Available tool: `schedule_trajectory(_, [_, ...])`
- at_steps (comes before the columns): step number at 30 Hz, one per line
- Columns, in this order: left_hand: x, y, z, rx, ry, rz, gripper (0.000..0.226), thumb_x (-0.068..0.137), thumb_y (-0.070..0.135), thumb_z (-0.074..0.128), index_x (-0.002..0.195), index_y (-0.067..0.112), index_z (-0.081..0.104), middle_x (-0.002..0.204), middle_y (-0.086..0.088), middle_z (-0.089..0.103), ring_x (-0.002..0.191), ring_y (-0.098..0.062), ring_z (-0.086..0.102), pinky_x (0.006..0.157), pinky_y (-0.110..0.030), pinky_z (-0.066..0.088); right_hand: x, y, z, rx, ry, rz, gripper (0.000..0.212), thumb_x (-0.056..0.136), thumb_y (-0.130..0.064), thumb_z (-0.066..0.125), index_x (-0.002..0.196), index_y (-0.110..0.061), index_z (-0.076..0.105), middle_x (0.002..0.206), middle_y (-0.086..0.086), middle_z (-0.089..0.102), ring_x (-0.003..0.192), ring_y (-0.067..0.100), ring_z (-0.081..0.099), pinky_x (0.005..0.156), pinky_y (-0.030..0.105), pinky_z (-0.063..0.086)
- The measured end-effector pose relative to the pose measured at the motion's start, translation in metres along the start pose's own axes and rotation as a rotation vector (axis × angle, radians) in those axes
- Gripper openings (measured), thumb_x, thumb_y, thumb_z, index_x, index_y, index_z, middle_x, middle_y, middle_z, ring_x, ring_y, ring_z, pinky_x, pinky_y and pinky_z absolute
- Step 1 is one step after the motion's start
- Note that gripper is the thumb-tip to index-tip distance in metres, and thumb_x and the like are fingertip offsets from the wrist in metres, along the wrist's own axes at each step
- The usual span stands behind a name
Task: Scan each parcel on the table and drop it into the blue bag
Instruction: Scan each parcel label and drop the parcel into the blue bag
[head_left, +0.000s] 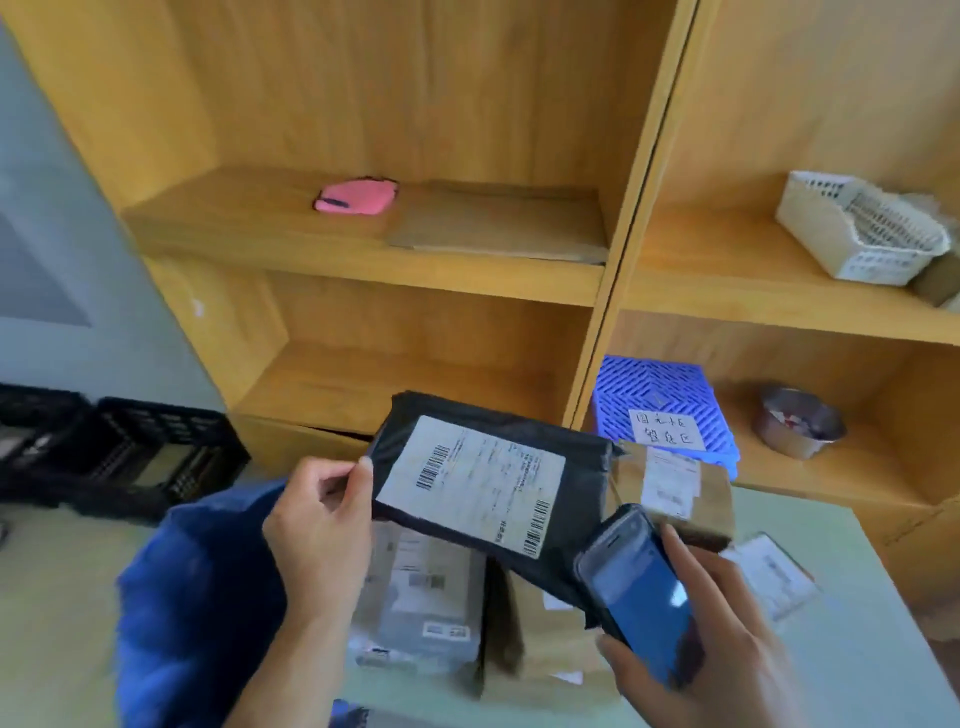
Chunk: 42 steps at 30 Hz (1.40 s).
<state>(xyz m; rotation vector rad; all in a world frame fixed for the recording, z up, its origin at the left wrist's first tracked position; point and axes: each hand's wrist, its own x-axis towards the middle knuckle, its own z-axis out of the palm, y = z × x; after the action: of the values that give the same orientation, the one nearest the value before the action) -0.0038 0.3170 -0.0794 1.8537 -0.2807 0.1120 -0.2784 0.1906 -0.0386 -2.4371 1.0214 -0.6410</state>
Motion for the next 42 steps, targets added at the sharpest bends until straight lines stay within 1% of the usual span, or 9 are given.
schedule_trajectory(6, [0.037, -0.086, -0.104, -0.036, 0.193, -0.313, 0.019, 0.078, 0.053, 0.070, 0.082, 0.034, 0.069, 0.077, 0.019, 0.072, 0.081, -0.016, 0.072, 0.077, -0.053, 0.062, 0.019, -0.081, 0.079, -0.071, -0.127, -0.170, 0.104, 0.057, -0.084, 0.057, 0.128, -0.009, 0.063, 0.110, -0.003, 0.064, 0.102, 0.026, 0.062, 0.084, 0.028, 0.052])
schedule_trajectory(12, [0.037, -0.176, -0.187, 0.062, 0.367, -0.507, 0.011, 0.079, 0.052, 0.066, 0.079, 0.041, 0.066, 0.074, 0.011, 0.070, 0.075, -0.028, 0.072, 0.079, -0.053, 0.059, 0.016, -0.151, 0.155, -0.116, -0.291, -0.293, 0.098, 0.063, -0.085, 0.052, 0.128, -0.012, 0.064, 0.108, -0.009, 0.061, 0.097, 0.012, 0.056, 0.081, 0.033, 0.051])
schedule_trajectory(15, [0.030, -0.208, -0.208, 0.089, 0.427, -0.605, 0.013, 0.089, 0.031, 0.071, 0.078, 0.027, 0.065, 0.078, 0.002, 0.070, 0.080, -0.033, 0.070, 0.080, -0.042, 0.053, 0.010, -0.170, 0.181, -0.112, -0.398, -0.283, 0.100, 0.062, -0.088, 0.050, 0.130, -0.016, 0.060, 0.112, -0.006, 0.062, 0.090, 0.021, 0.065, 0.077, 0.037, 0.056])
schedule_trajectory(19, [0.020, -0.232, -0.219, 0.143, 0.482, -0.670, 0.012, 0.091, 0.019, 0.071, 0.083, 0.013, 0.066, 0.072, 0.010, 0.060, 0.080, -0.026, 0.059, 0.073, -0.031, 0.036, 0.004, -0.183, 0.203, -0.077, -0.512, -0.319, 0.100, 0.054, -0.075, 0.066, 0.136, -0.018, 0.054, 0.111, -0.019, 0.047, 0.087, 0.003, 0.050, 0.072, 0.021, 0.048])
schedule_trajectory(24, [0.010, -0.267, -0.218, 0.232, 0.414, -0.728, 0.014, 0.090, 0.024, 0.071, 0.079, 0.021, 0.063, 0.075, 0.012, 0.063, 0.080, -0.028, 0.067, 0.079, -0.040, 0.053, 0.002, -0.186, 0.218, -0.117, -0.593, -0.270, 0.101, 0.059, -0.061, 0.082, 0.145, -0.027, 0.041, 0.114, -0.024, 0.035, 0.096, -0.004, 0.037, 0.073, 0.006, 0.033])
schedule_trajectory(32, [0.027, -0.278, -0.185, 0.256, 0.280, -0.779, 0.016, 0.095, 0.021, 0.063, 0.080, 0.016, 0.061, 0.081, -0.001, 0.070, 0.086, -0.029, 0.064, 0.078, -0.030, 0.038, 0.014, -0.176, 0.223, -0.076, -0.622, -0.188, 0.096, 0.064, -0.056, 0.082, 0.145, -0.026, 0.040, 0.115, -0.023, 0.034, 0.107, 0.006, 0.043, 0.078, 0.027, 0.056])
schedule_trajectory(34, [0.036, -0.272, -0.167, 0.180, 0.203, -0.797, 0.005, 0.096, 0.017, 0.059, 0.095, 0.017, 0.064, 0.095, 0.006, 0.068, 0.095, -0.023, 0.061, 0.085, -0.027, 0.038, 0.019, -0.173, 0.224, -0.063, -0.609, -0.171, 0.095, 0.064, -0.056, 0.082, 0.144, -0.027, 0.041, 0.116, -0.021, 0.037, 0.107, 0.008, 0.045, 0.078, 0.031, 0.058])
schedule_trajectory(37, [0.040, -0.264, -0.144, 0.136, 0.097, -0.757, 0.035, 0.099, 0.017, 0.056, 0.134, 0.017, 0.057, 0.126, 0.009, 0.060, 0.114, -0.014, 0.056, 0.100, -0.026, 0.038, 0.027, -0.169, 0.225, -0.055, -0.588, -0.162, 0.095, 0.063, -0.055, 0.083, 0.143, -0.027, 0.041, 0.118, -0.017, 0.041, 0.108, 0.010, 0.047, 0.078, 0.032, 0.058])
schedule_trajectory(42, [0.032, -0.244, -0.121, 0.143, 0.025, -0.653, 0.036, 0.101, 0.020, 0.054, 0.137, 0.023, 0.055, 0.116, 0.021, 0.057, 0.108, -0.001, 0.051, 0.095, -0.020, 0.035, 0.034, -0.155, 0.217, -0.033, -0.564, -0.149, 0.095, 0.064, -0.056, 0.080, 0.145, -0.025, 0.042, 0.115, -0.014, 0.045, 0.086, 0.010, 0.049, 0.068, 0.014, 0.043])
